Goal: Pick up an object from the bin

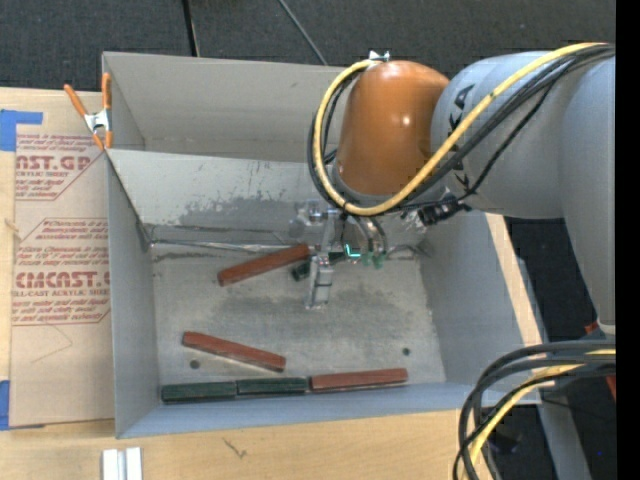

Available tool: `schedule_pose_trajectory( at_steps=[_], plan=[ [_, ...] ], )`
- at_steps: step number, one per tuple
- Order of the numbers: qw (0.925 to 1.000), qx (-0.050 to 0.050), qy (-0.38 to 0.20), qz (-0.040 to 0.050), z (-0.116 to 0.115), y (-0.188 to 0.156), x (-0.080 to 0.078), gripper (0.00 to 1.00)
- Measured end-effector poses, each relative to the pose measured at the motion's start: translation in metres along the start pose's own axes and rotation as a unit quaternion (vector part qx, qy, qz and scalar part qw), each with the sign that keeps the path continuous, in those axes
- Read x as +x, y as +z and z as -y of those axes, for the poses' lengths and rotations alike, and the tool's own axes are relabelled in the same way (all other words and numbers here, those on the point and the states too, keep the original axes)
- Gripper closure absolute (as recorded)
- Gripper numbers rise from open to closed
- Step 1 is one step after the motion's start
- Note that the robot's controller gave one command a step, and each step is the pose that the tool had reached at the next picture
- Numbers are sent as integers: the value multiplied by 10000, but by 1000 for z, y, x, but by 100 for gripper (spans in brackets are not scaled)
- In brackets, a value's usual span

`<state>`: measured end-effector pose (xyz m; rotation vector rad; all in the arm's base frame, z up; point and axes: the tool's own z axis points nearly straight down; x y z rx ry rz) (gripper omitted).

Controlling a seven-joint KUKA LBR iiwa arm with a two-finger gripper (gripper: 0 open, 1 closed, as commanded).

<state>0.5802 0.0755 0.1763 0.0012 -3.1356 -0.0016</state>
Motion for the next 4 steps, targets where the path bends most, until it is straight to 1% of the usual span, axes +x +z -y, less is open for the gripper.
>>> schedule_pose_trajectory(
  at_steps=[1, 2, 3, 4],
  plan=[
    [10000, -2, 2, 39, 0, -5, -2, 0],
    [9999, -5, 66, 77, -20, 44, -8, 0],
    [9890, 0, -1479, 70, -40, 104, -15, 100],
    [9890, -2, -1478, 69, -40, 104, -15, 100]
  ],
)
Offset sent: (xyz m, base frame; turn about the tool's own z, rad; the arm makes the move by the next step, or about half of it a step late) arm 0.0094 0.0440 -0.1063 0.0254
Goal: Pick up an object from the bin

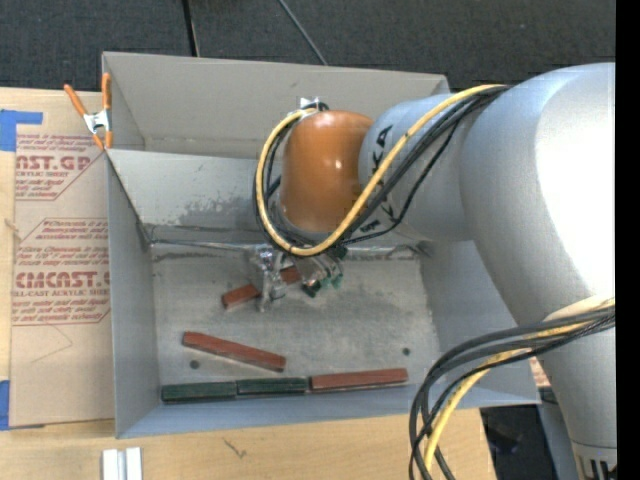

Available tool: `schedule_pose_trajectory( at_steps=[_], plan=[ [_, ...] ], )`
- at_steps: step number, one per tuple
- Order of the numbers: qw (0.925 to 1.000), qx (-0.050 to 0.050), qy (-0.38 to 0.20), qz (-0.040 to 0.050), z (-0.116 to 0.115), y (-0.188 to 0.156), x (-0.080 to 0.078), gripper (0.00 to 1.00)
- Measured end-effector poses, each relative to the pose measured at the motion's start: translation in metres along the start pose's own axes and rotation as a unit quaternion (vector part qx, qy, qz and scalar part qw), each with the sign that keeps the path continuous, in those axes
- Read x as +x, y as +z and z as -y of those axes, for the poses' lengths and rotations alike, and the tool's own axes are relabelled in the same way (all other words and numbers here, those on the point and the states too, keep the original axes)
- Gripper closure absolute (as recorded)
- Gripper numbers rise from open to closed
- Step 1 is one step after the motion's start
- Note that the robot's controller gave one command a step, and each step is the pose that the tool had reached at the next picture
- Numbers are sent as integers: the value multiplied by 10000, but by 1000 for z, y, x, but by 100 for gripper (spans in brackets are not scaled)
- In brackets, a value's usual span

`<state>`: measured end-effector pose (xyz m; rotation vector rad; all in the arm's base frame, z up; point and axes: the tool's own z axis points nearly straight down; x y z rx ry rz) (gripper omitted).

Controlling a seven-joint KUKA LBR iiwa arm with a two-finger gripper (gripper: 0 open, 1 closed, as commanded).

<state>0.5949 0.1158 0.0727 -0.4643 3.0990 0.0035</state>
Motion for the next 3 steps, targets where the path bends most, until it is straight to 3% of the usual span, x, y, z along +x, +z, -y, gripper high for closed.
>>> schedule_pose_trajectory(
  at_steps=[1, 2, 3],
  plan=[
    [10000, 1, -64, -55, 1, -59, 6, 100],
    [10000, -8, 55, -61, -25, 5, 0, 0],
    [10000, -5, 61, -30, -24, 1, -2, 100]
  ],
)
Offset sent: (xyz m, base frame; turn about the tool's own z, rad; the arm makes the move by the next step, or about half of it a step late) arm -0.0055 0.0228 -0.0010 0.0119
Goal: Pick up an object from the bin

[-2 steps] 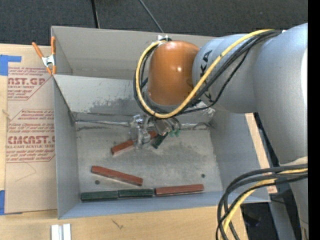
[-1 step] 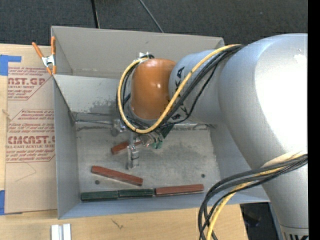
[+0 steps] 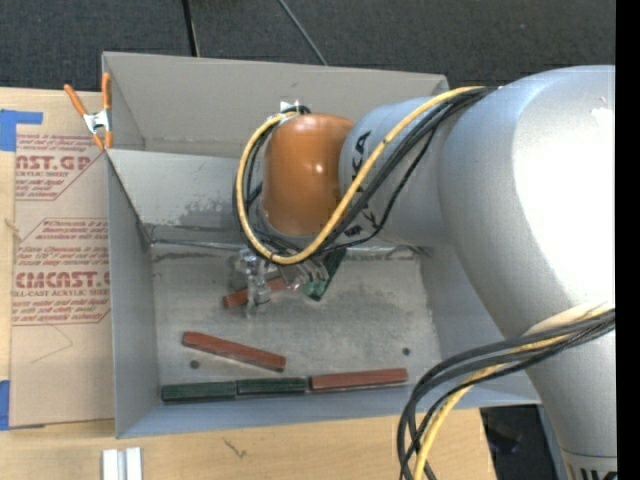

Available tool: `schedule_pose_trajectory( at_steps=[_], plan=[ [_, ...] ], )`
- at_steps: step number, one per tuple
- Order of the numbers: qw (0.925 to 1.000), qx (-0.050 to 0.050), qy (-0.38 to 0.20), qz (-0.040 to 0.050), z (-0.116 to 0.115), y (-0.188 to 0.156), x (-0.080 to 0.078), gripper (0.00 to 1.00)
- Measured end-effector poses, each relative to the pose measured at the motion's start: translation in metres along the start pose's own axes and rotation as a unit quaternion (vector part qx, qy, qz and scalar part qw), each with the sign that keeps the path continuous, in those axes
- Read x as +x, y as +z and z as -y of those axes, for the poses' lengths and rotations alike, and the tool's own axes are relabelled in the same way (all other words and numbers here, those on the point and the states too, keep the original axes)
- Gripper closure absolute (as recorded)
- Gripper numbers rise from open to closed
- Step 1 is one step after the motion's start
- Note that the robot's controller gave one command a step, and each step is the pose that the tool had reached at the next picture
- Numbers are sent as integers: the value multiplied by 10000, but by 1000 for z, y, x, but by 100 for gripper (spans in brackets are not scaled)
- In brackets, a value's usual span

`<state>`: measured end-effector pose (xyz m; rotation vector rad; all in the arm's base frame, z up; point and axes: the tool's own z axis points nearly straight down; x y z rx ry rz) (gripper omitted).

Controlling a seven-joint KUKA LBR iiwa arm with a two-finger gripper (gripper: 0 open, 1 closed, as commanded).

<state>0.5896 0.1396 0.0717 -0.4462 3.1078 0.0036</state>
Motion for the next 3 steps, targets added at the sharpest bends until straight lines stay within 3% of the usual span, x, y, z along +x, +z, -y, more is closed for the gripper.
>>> schedule_pose_trajectory(
  at_steps=[2, 3],
  plan=[
    [10000, -1, -1, -6, 0, -1, 1, 100],
    [9998, 9, -215, 6, -2, -45, 1, 100]
  ],
)
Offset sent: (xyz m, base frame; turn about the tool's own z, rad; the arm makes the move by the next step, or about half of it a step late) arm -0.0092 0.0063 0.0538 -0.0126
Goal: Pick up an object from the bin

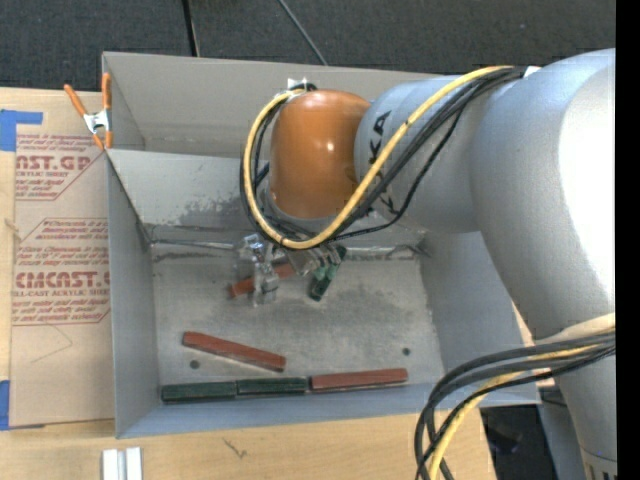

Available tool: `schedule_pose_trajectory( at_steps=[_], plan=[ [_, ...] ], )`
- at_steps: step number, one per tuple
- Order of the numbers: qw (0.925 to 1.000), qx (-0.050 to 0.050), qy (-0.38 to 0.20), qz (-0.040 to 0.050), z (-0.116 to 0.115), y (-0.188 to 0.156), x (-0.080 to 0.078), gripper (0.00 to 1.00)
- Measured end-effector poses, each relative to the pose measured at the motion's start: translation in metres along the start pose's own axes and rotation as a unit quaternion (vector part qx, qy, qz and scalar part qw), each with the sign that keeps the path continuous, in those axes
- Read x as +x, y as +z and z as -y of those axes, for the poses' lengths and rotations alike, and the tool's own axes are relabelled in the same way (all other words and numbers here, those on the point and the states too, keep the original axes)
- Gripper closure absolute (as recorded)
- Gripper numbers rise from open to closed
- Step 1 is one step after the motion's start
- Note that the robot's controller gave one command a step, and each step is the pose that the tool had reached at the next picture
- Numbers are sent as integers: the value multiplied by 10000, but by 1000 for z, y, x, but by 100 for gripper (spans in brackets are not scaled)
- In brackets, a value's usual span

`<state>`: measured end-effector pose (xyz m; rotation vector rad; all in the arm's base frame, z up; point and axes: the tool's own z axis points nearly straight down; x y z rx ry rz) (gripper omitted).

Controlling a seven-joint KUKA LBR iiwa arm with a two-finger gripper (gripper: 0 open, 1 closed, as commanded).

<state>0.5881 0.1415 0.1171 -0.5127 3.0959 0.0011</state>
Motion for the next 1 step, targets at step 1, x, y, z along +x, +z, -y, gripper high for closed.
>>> schedule_pose_trajectory(
  at_steps=[1],
  plan=[
    [9965, -5, -840, -1, 36, -98, 10, 100]
  ],
)
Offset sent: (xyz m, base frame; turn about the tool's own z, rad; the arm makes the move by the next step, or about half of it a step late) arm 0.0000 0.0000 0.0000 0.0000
